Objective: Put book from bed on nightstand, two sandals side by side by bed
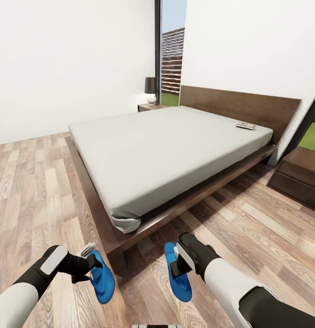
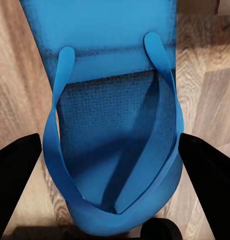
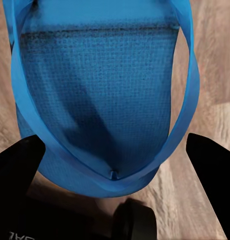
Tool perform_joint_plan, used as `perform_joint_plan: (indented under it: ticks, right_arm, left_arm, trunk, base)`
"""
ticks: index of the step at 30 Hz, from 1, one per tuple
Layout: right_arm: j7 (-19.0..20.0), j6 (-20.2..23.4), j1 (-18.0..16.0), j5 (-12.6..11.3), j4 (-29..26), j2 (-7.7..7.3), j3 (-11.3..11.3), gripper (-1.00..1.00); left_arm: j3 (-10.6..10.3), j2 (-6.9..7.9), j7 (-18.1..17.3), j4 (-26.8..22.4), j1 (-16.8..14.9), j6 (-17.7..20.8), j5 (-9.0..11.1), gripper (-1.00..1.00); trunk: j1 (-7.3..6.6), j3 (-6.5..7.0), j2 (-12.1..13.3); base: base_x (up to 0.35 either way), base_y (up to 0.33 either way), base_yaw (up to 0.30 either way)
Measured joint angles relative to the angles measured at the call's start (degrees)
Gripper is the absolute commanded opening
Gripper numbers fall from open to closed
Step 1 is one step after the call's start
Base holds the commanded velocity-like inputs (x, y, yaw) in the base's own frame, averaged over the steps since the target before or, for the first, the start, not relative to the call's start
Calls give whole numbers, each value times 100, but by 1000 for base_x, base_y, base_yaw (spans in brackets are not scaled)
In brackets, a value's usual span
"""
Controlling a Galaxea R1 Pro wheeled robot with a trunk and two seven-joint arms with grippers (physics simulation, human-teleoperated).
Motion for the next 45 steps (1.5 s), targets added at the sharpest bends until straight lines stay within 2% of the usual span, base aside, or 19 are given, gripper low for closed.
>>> perform_joint_plan:
  ticks: [7, 13, 24, 34, 40, 45]
  right_arm:
    - [-15, -17, -1, 24, -5, 0, 152, -100]
    - [-19, -184, 2, 27, 2, 0, 103, -100]
    - [-23, -338, -3, 27, 30, 0, 119, -100]
    - [-40, -357, -3, 38, 30, 0, 131, -100]
    - [-412, -357, -4, 80, 32, 0, 140, -100]
    - [-512, -357, -4, 76, 7, 0, 145, -100]
  left_arm:
    - [-6, 72, 3, 0, -1, 20, -4, -100]
    - [-7, 101, -10, 0, 0, 14, 17, -100]
    - [-7, 180, -26, -6, 0, 14, 21, -100]
    - [-8, 189, -37, -17, 0, 13, 26, -100]
    - [-7, 190, -37, -18, 1, 14, 27, -100]
    - [-7, 190, -37, -20, 1, 14, 31, -100]
  trunk:
    - [18, -155, -9]
    - [33, -289, -18]
    - [62, -576, -32]
    - [88, -849, -46]
    - [103, -1015, -54]
    - [116, -1152, -61]
  base:
    - [0, 0, 0]
    - [0, 0, 20]
    - [0, 0, 199]
    - [0, 0, 223]
    - [0, 0, 219]
    - [0, 0, 216]
